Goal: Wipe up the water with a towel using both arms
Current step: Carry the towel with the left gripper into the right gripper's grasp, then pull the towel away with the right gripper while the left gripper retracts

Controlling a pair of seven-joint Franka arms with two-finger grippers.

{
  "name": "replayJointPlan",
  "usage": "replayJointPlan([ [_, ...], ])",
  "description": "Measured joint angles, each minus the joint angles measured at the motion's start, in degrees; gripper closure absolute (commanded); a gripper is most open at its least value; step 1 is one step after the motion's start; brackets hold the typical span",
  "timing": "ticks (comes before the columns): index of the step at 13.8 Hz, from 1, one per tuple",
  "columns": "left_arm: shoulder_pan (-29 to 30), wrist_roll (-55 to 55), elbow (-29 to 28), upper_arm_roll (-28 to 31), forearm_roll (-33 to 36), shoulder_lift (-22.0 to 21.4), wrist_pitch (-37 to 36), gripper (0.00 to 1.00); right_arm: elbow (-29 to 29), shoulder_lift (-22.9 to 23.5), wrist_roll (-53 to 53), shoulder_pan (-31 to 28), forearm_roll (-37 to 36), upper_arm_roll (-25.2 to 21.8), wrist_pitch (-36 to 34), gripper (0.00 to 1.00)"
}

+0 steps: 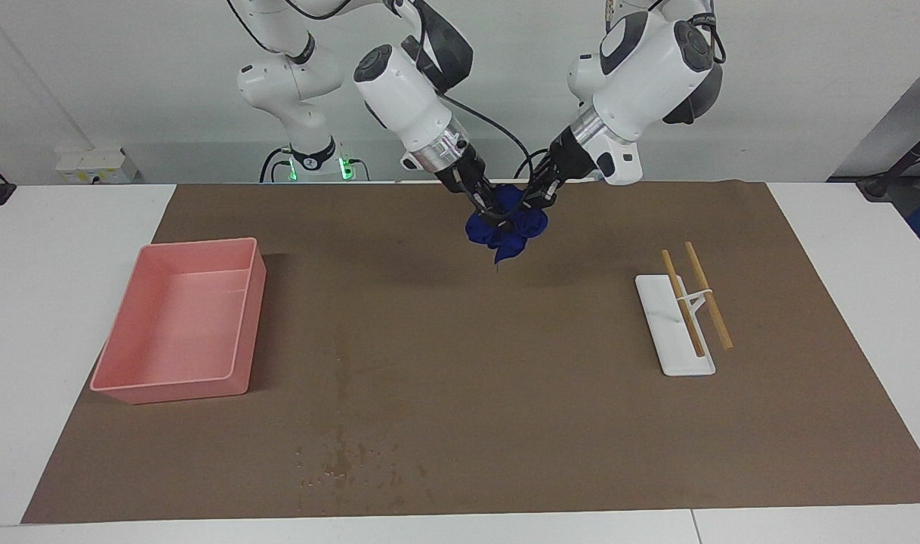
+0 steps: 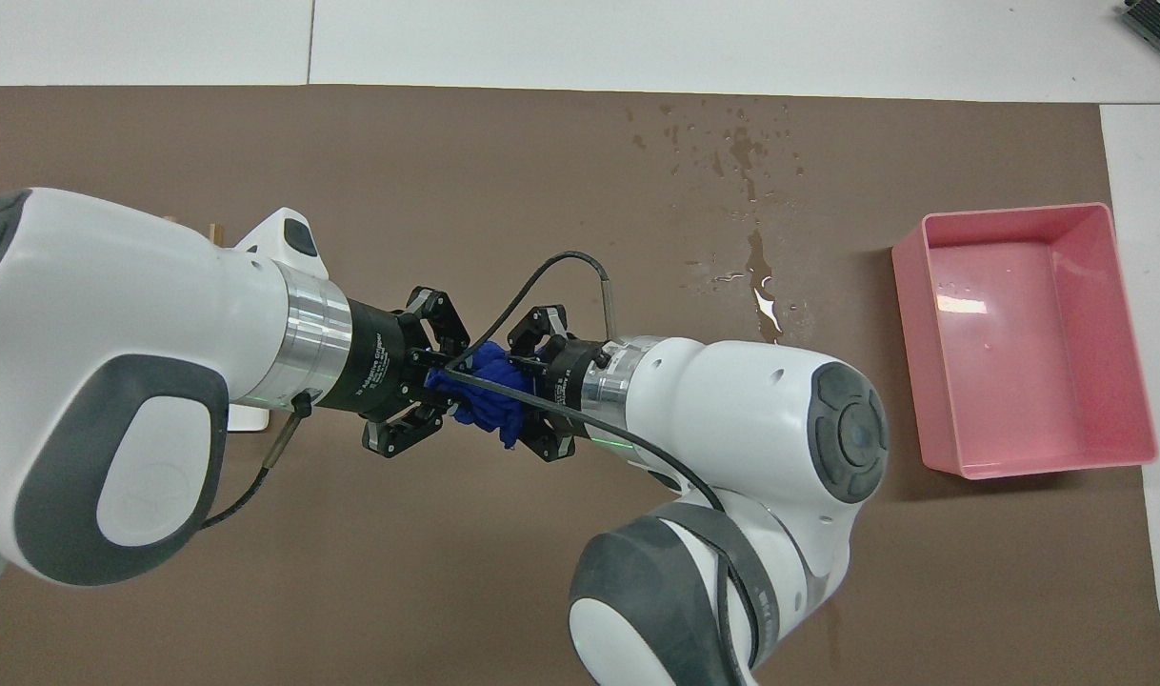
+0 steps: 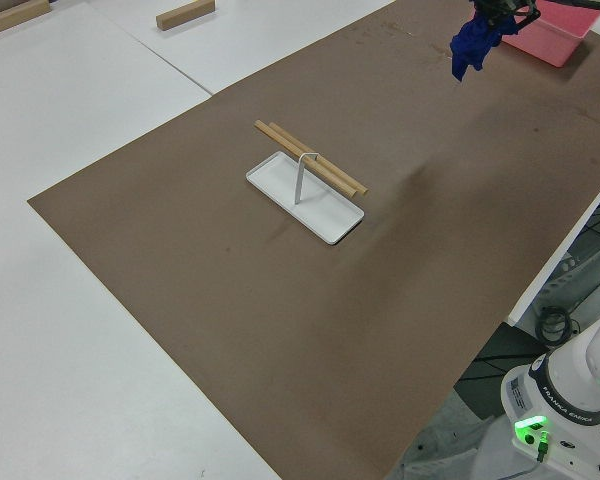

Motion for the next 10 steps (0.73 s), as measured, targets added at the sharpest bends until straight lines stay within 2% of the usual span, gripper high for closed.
replayJointPlan([
  [1,-0.01,0.00,0.00,0.00,0.00,0.00,0.00,0.57,0.05,0.01,-0.08,-0.02,0.00,-0.01,-0.31,1.00],
  [2,-0.07,0.00,-0.03,-0.02,0.00,0.00,-0.01,0.01,0.16,0.01,-0.74,-0.07,0.00,-0.07,-1.26,1.00],
  [5,-0.85,0.00,-0.03,-0.09,0.38,-0.06,0.44,0.00,0.90,-0.01,-8.10,-0.38,0.00,-0.70,-8.71,1.00],
  [8,-1.24,0.83,0.00,-0.16,6.97,-0.06,4.23,0.00,1.56,-0.98,-17.34,-2.99,-1.57,-0.90,-20.98,1.00],
  [10,-1.16,5.12,0.02,0.20,10.01,-0.06,6.93,0.00,1.70,-2.66,-23.37,-5.73,-4.68,-0.99,-29.04,1.00],
])
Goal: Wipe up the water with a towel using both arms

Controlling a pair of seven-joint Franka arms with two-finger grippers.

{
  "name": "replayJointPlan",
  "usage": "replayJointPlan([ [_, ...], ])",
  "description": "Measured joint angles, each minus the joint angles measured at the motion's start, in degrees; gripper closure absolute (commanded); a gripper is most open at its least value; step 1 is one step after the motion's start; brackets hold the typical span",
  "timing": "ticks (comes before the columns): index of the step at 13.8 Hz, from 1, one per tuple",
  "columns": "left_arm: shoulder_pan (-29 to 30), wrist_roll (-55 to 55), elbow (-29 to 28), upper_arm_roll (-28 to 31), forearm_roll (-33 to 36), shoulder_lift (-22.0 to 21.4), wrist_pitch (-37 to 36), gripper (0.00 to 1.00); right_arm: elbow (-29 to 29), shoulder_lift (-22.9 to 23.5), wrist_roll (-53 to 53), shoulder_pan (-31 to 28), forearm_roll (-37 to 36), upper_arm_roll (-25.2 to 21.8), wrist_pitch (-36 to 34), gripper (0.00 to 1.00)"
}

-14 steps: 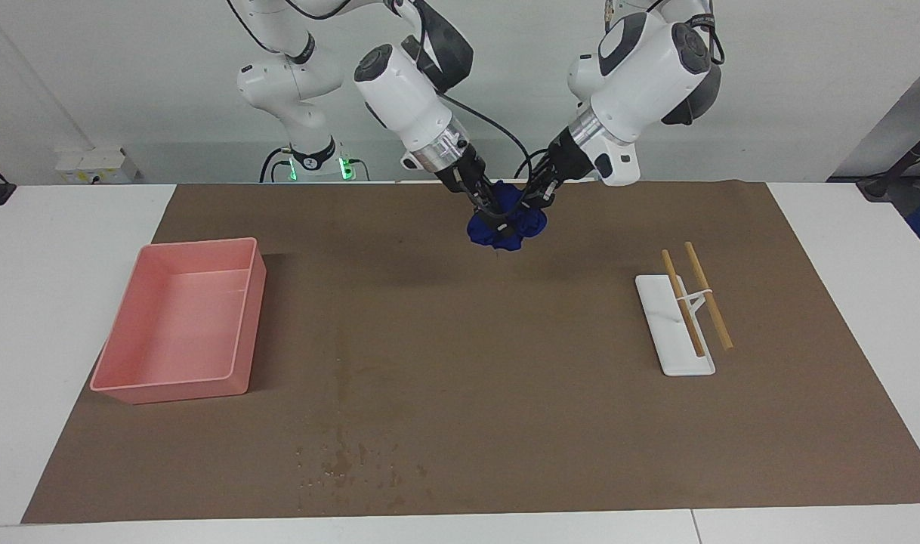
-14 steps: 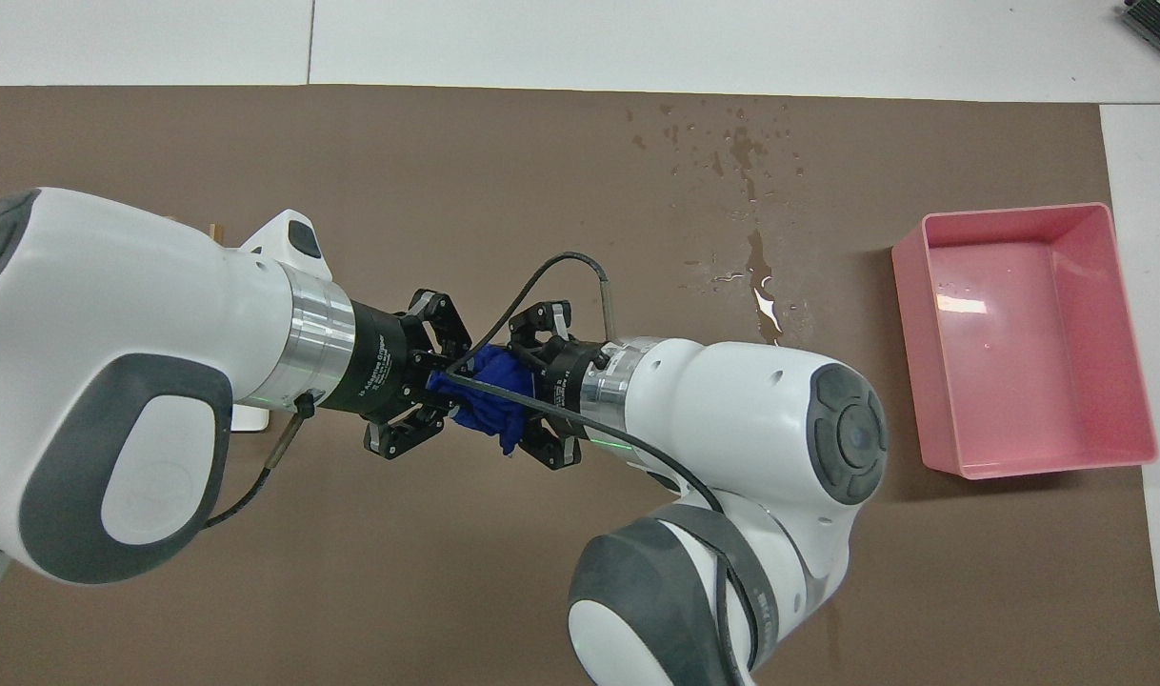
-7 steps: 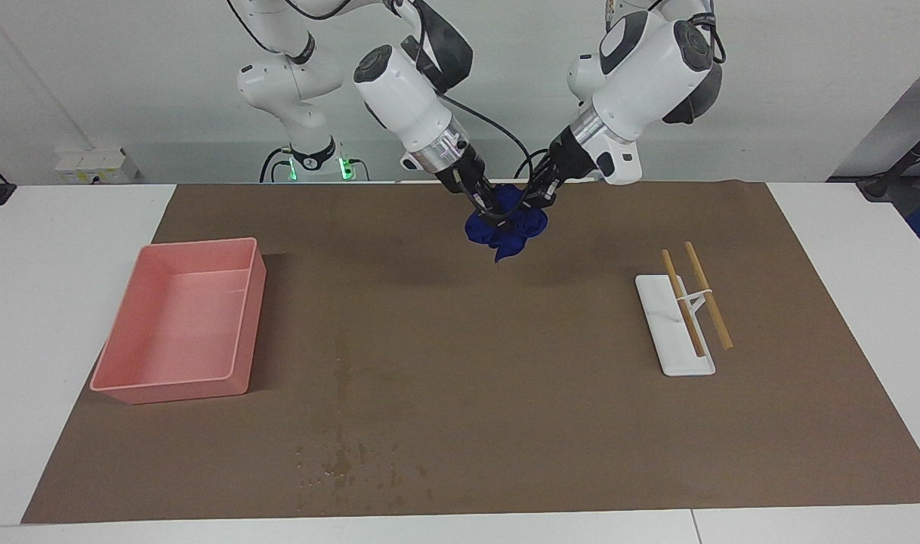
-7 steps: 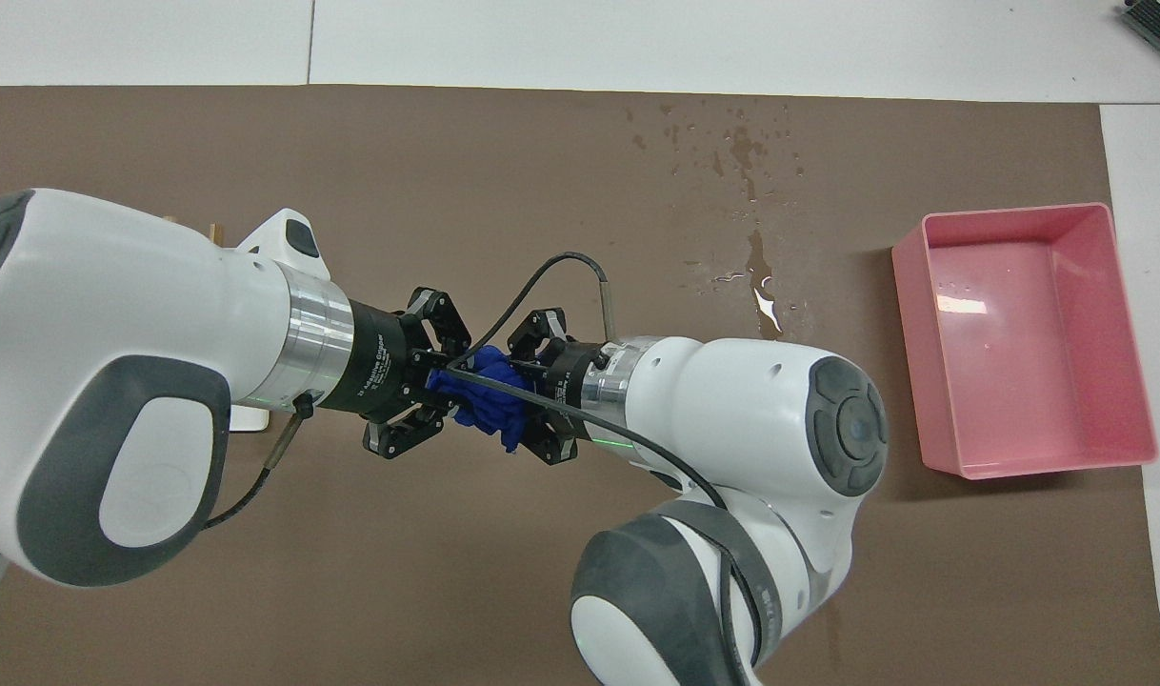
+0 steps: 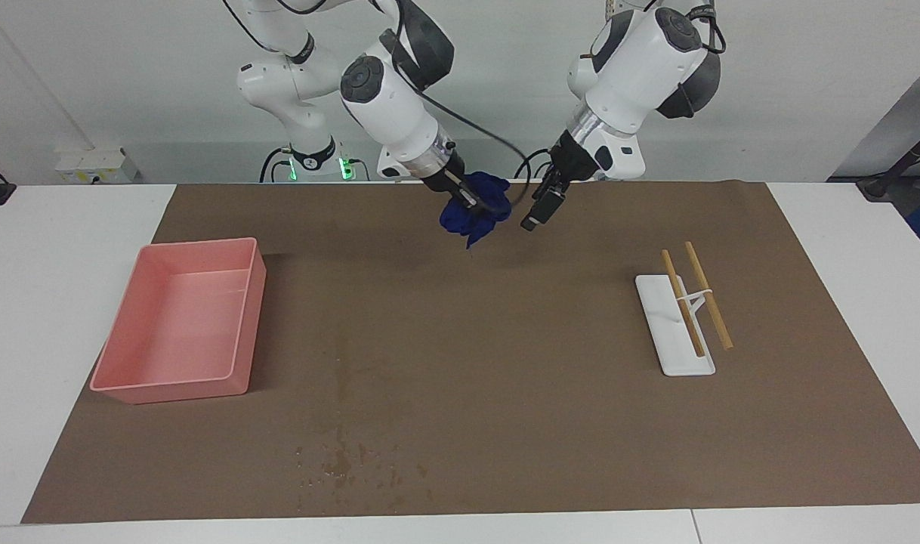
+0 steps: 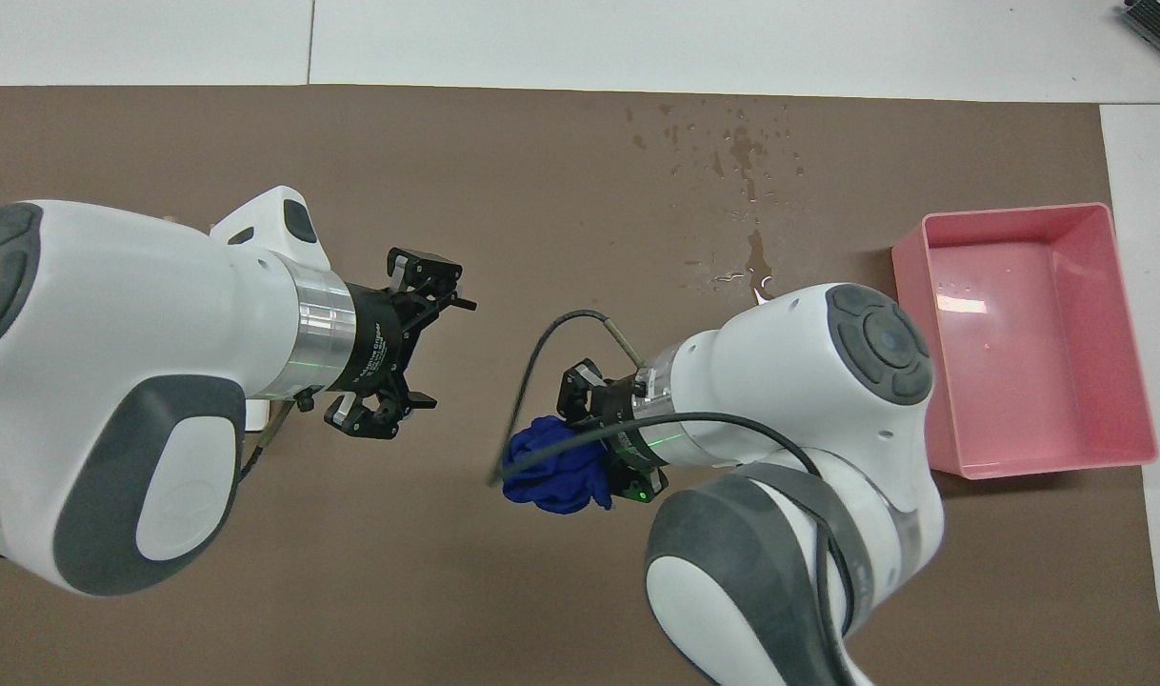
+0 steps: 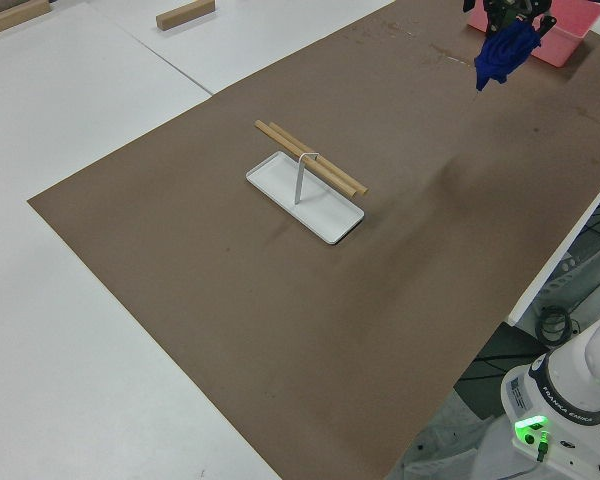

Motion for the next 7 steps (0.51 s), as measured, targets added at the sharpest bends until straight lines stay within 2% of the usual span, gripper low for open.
replayJointPlan([
  [3,3.59,13.63,-0.04,1.07,2.23,0.12,1.49,0.00,-0.07,-2.14,-11.45,-3.62,-5.08,-0.05,-8.18,1.00],
  [5,8.68,23.72,0.04,1.54,3.84,0.23,1.51,0.00,-0.50,-2.49,-20.97,-6.12,-7.35,-0.07,-9.49,1.00],
  [7,11.24,30.35,0.37,1.72,7.70,0.38,1.51,0.00,-1.51,-2.47,-33.15,-9.92,-11.37,-0.15,-9.61,1.00],
])
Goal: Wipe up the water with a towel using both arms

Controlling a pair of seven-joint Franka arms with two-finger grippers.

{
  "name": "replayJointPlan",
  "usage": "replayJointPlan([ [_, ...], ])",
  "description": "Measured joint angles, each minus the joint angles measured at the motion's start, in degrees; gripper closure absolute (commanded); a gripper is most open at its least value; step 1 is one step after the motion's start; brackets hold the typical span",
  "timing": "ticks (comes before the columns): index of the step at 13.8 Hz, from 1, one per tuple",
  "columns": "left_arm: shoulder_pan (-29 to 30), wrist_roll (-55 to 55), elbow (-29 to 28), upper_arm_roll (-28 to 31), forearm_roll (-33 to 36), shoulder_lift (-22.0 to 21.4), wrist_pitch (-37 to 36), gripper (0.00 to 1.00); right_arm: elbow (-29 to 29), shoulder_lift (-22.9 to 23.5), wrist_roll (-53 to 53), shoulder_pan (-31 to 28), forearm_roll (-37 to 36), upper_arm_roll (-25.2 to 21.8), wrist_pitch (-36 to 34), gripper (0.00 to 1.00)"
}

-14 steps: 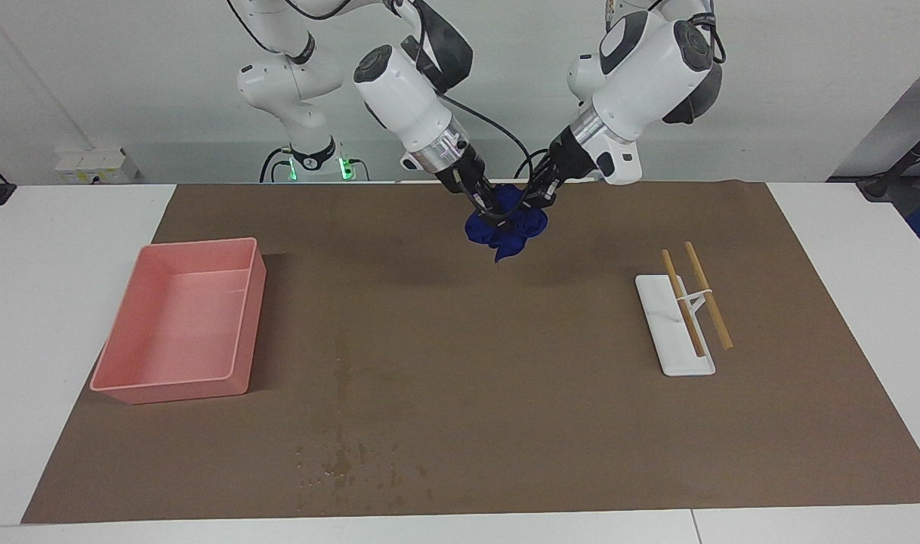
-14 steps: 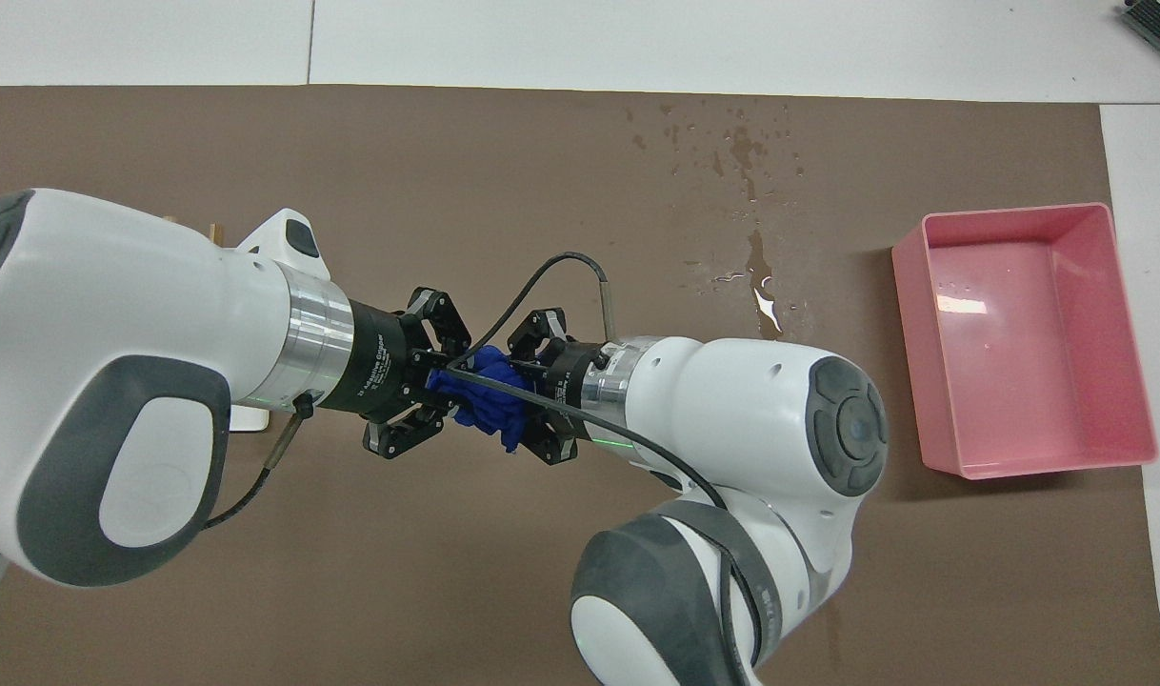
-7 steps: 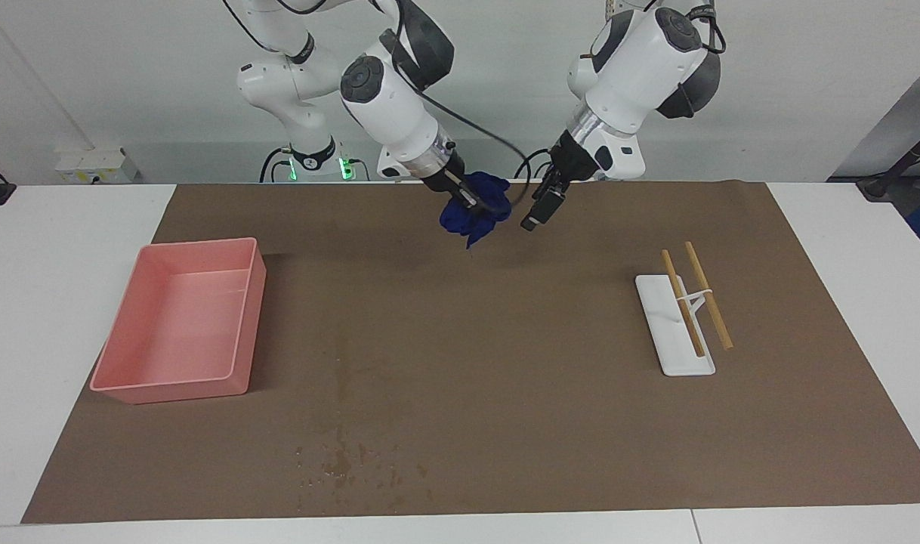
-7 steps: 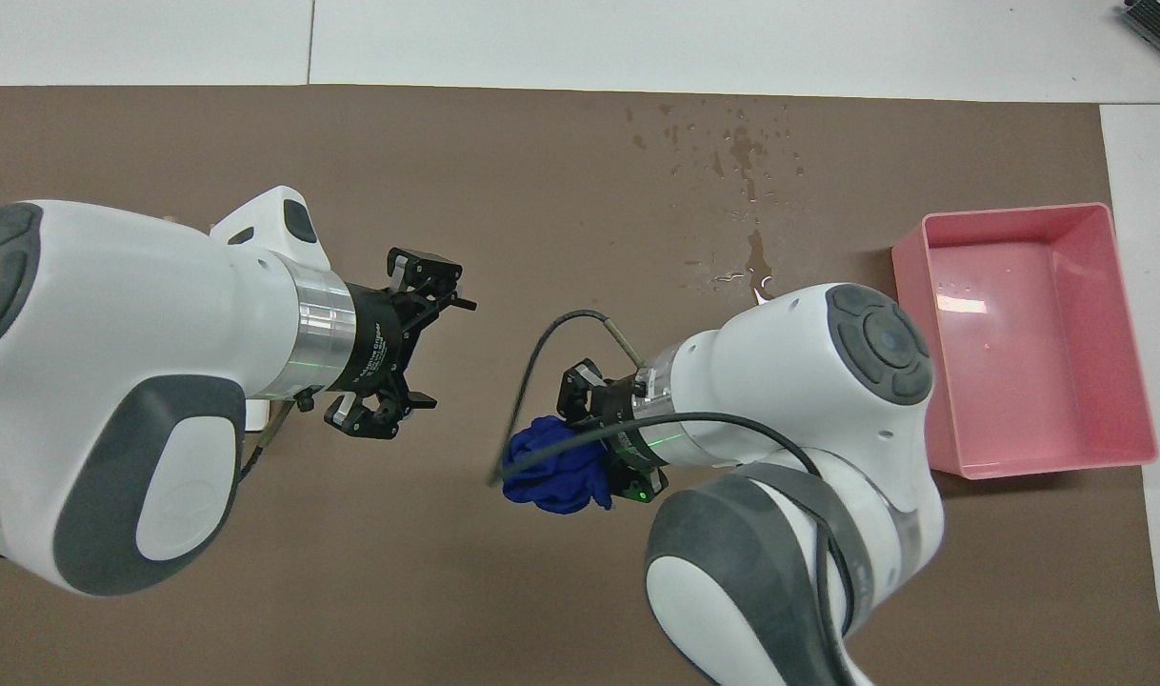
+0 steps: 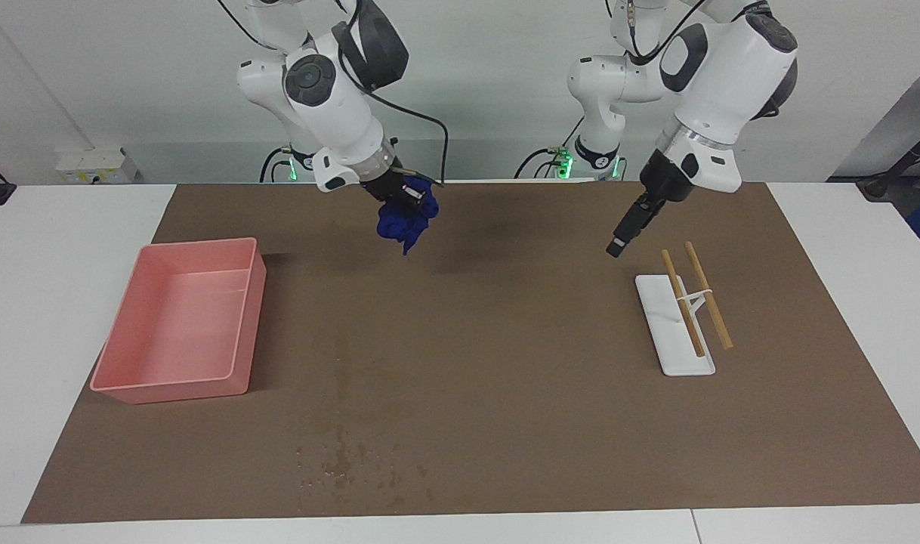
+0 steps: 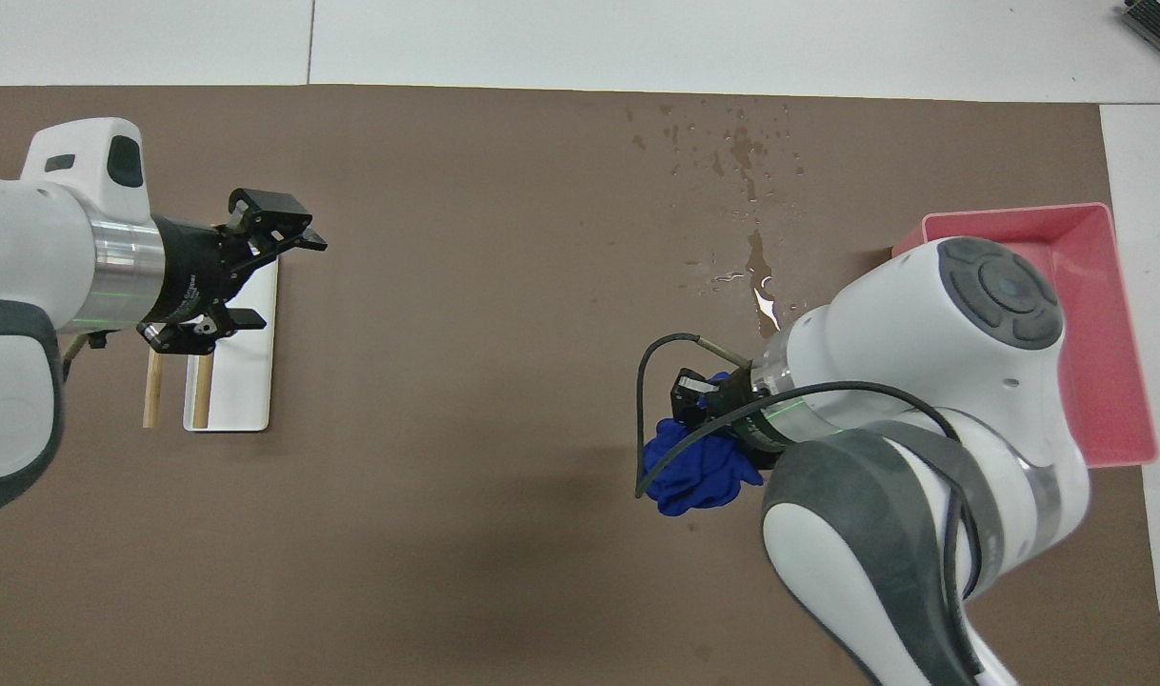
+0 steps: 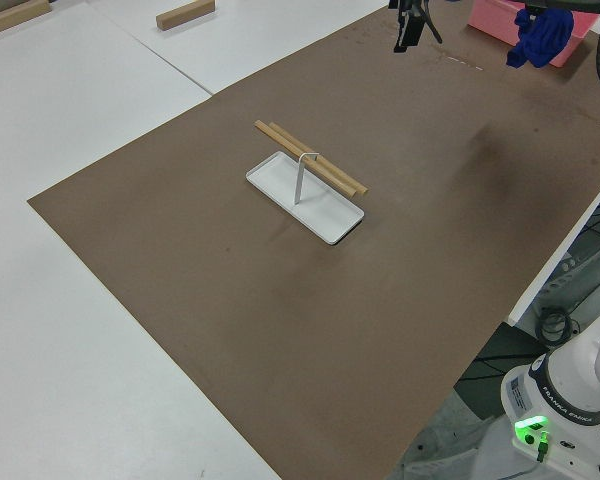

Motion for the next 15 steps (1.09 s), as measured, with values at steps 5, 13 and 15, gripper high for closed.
replayJointPlan([
  [5,1.35,14.71,4.47,-0.30,5.96,0.51,-5.24,0.00,-9.62,1.50,-28.96,-9.30,-9.16,-0.28,10.96,1.00],
  [13,8.06,45.04,9.55,0.84,12.69,0.36,-21.30,0.00,-18.09,10.53,-33.51,-9.41,-10.17,0.10,35.21,1.00],
  [15,8.47,50.50,9.91,2.29,14.13,0.13,-23.05,0.00,-16.91,12.74,-33.77,-9.48,-12.07,0.11,37.99,1.00],
])
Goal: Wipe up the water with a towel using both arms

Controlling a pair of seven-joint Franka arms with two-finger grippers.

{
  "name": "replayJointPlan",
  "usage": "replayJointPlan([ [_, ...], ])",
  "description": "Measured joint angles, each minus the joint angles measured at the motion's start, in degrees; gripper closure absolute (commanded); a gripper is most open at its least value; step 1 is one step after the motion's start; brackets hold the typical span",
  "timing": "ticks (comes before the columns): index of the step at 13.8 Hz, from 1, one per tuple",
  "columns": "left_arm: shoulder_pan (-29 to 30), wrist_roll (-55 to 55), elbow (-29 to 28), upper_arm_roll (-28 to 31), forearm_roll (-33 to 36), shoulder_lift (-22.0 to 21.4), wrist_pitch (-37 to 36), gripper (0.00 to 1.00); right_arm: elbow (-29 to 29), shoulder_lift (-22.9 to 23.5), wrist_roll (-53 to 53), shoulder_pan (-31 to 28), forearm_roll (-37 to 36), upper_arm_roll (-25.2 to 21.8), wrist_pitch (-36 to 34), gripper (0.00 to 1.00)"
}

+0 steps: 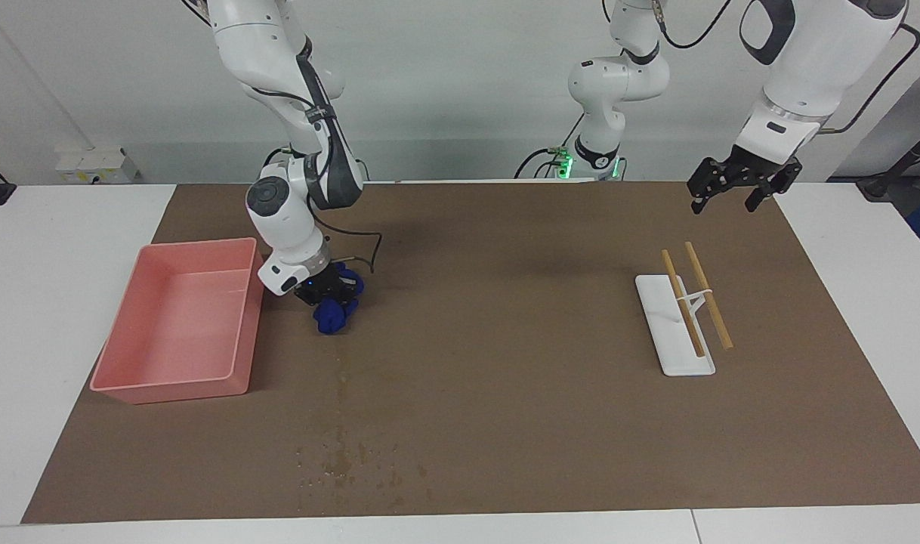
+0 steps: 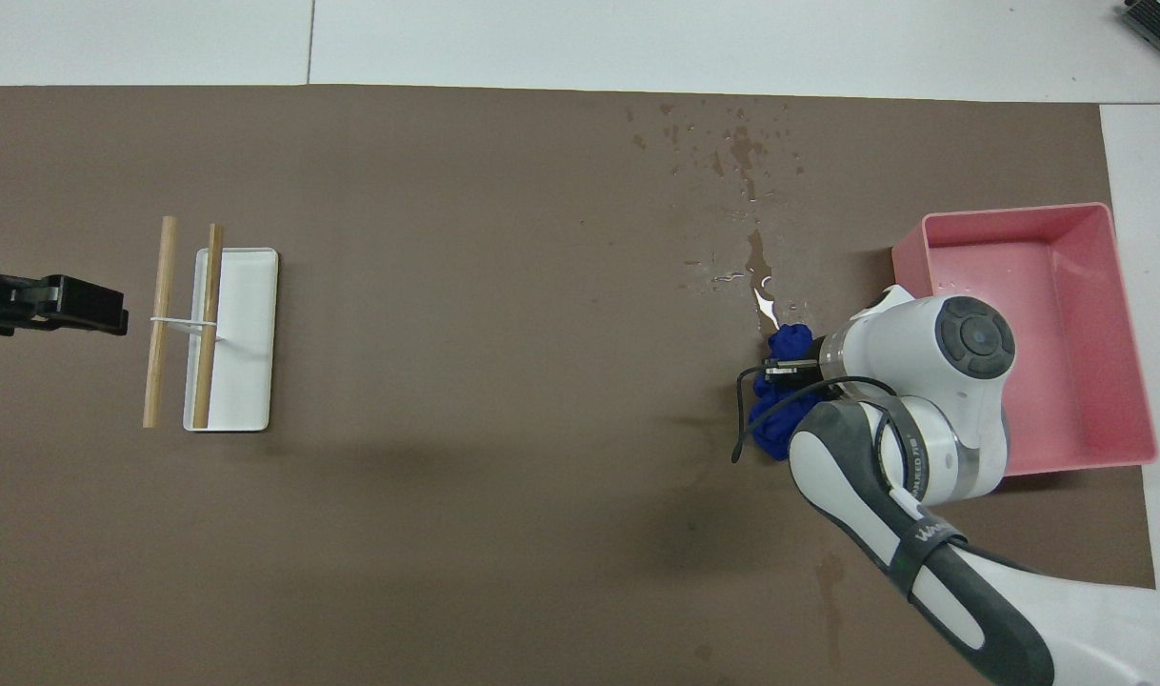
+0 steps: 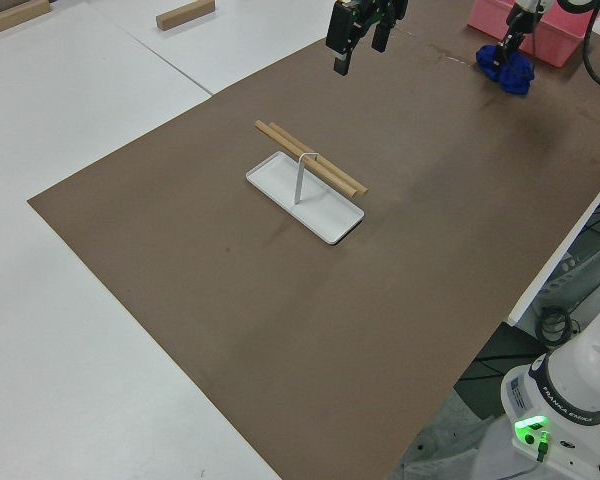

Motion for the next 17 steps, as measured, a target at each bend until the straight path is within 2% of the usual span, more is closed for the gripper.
replayJointPlan([
  [3,0.36,2.03,0.19,1.01,0.00,-0.11,-0.35,0.00,3.99,3.15,-0.03,-0.29,-1.71,0.01,0.49,1.00],
  [8,0.32,2.04,0.28,0.55,-0.16,-0.36,-0.97,0.00,16.08,12.01,-0.09,-0.49,-4.93,0.05,0.74,1.00],
  [10,0.01,2.04,2.07,0.81,-1.41,-0.64,-3.08,0.00,20.09,14.86,-0.15,-0.43,-4.98,0.14,0.74,1.00],
  [13,-3.35,2.04,5.74,4.92,-2.54,-0.65,-5.49,0.00,25.70,18.81,-0.16,-0.38,-5.01,0.30,0.77,1.00],
  [17,-2.95,2.27,5.95,5.79,-2.90,-0.61,-6.22,0.00,31.44,22.92,-0.32,0.87,-5.30,0.31,1.53,1.00],
])
